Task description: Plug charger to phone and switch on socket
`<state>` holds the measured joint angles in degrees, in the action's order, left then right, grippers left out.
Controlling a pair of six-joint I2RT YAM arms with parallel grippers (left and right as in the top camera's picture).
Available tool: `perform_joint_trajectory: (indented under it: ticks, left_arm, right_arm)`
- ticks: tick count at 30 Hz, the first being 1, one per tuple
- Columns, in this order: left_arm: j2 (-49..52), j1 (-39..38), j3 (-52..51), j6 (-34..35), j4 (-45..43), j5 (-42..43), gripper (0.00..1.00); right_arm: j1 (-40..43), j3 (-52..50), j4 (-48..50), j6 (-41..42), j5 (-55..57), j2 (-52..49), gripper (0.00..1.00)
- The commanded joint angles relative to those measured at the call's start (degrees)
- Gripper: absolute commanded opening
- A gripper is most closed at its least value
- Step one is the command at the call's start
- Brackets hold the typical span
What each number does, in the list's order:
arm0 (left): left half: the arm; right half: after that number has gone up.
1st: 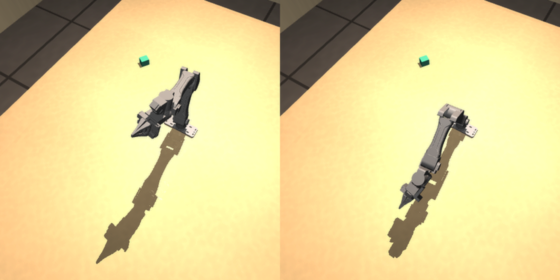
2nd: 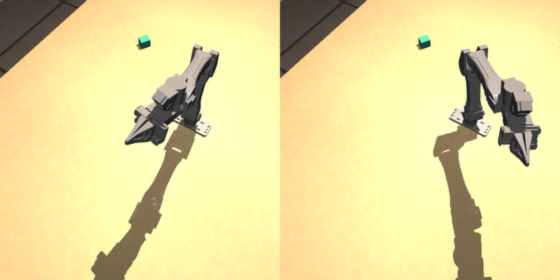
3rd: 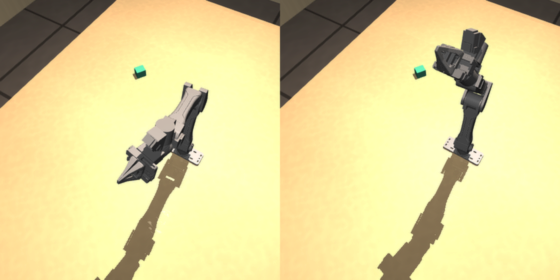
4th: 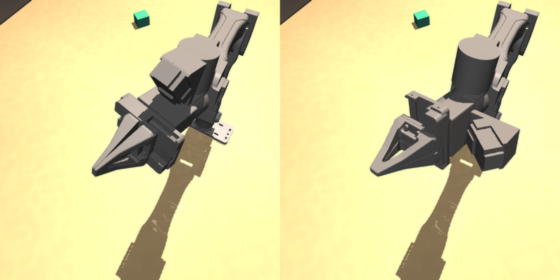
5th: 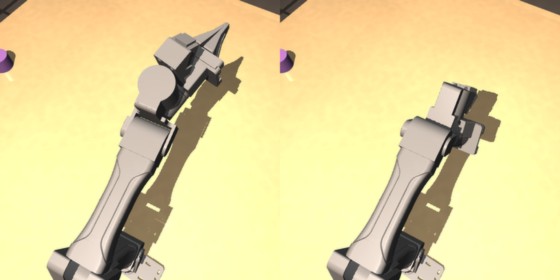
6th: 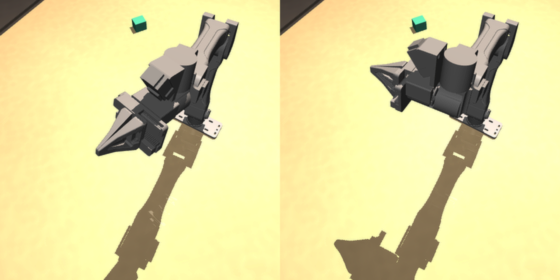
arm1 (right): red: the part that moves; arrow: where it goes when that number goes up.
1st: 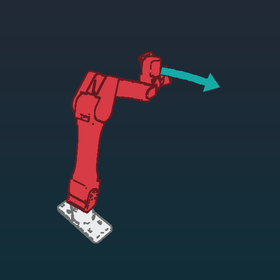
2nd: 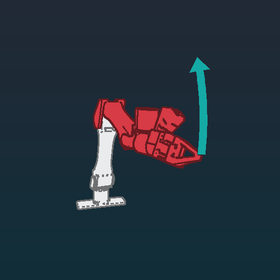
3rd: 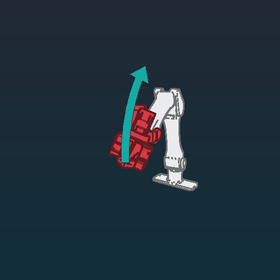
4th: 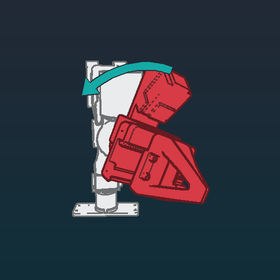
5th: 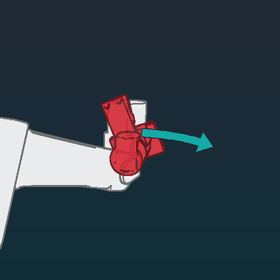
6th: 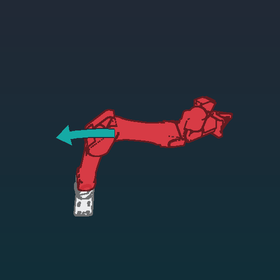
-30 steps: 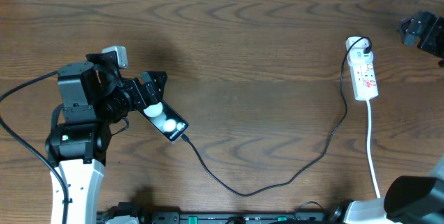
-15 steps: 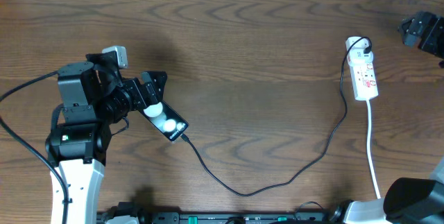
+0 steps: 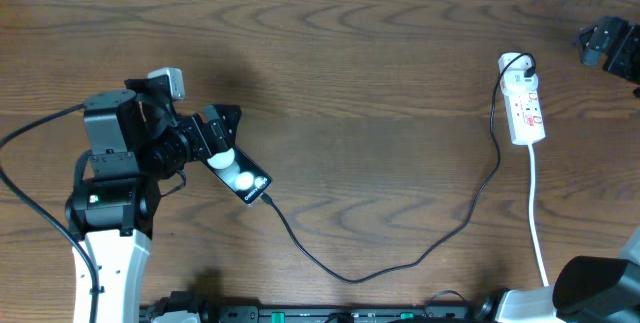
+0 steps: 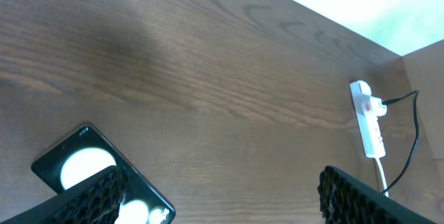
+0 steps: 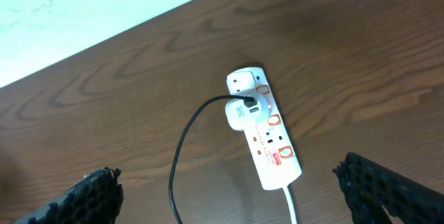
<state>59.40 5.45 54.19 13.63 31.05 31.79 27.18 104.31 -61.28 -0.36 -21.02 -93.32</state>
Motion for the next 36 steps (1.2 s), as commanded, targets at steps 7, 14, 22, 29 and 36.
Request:
perform_joint_trajectory:
  ticks: [7, 14, 22, 29, 36]
  left_arm:
    - [-4.8, -0.7, -0.1, -0.8, 2.2, -3.1, 0.89]
    - [-11.1, -8.1, -4.1, -0.7, 2.3, -16.5, 0.89]
    - [-21.2, -14.8, -11.6, -0.8, -6.4, -26.5, 0.89]
    - [-31.2, -14.8, -23.6, -1.0, -22.1, -26.6, 0.89]
    - [-37.4, -14.6, -32.5, -1.0, -36.3, -31.2, 0.89]
  right_arm:
    - [-0.3, 0.3, 0.0, 0.7, -0.5, 0.4, 0.99]
    - [-0.3, 0.3, 0.0, 0.7, -0.5, 0.4, 0.99]
    - [-0.3, 0.3, -0.1, 0.7, -0.5, 0.4, 0.99]
    - [-0.3, 0.3, -0.1, 0.7, -0.5, 0.4, 0.99]
    - [-0.3, 0.3, -0.1, 0.7, -0.5, 0.4, 0.99]
